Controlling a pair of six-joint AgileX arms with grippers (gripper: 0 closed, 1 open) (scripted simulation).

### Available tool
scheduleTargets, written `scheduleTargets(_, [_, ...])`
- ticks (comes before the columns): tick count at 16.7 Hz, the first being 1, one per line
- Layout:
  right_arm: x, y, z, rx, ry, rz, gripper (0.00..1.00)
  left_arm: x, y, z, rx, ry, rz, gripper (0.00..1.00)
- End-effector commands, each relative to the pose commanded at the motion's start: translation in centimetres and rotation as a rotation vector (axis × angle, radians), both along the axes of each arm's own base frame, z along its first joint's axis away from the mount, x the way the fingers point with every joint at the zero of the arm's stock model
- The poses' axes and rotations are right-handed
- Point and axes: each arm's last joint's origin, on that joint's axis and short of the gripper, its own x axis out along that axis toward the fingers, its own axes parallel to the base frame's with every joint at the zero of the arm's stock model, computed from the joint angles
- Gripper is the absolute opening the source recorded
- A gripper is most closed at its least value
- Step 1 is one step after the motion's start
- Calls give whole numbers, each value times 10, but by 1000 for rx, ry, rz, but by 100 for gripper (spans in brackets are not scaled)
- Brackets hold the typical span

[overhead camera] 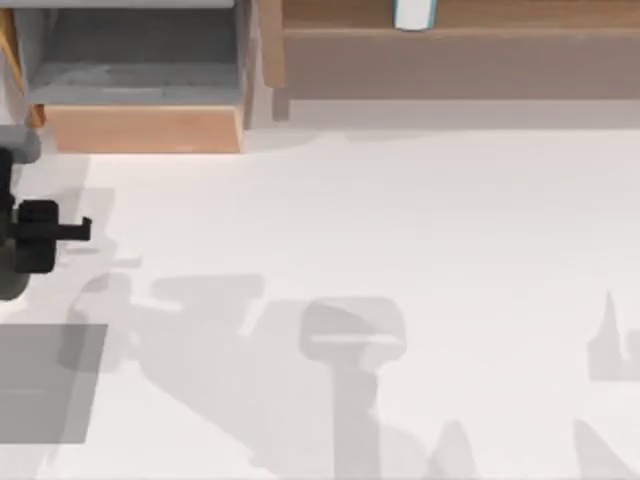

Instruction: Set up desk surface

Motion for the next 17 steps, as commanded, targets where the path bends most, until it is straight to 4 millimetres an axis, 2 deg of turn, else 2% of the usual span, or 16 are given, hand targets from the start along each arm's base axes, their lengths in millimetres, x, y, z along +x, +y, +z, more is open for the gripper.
scheduleTargets(9, [0,0,0,0,0,0,100,-13,-5,-13,-27,99,-21,0])
scheduleTargets(17, [0,0,0,0,0,0,100,-44,2,-43,-81,303,-36,0])
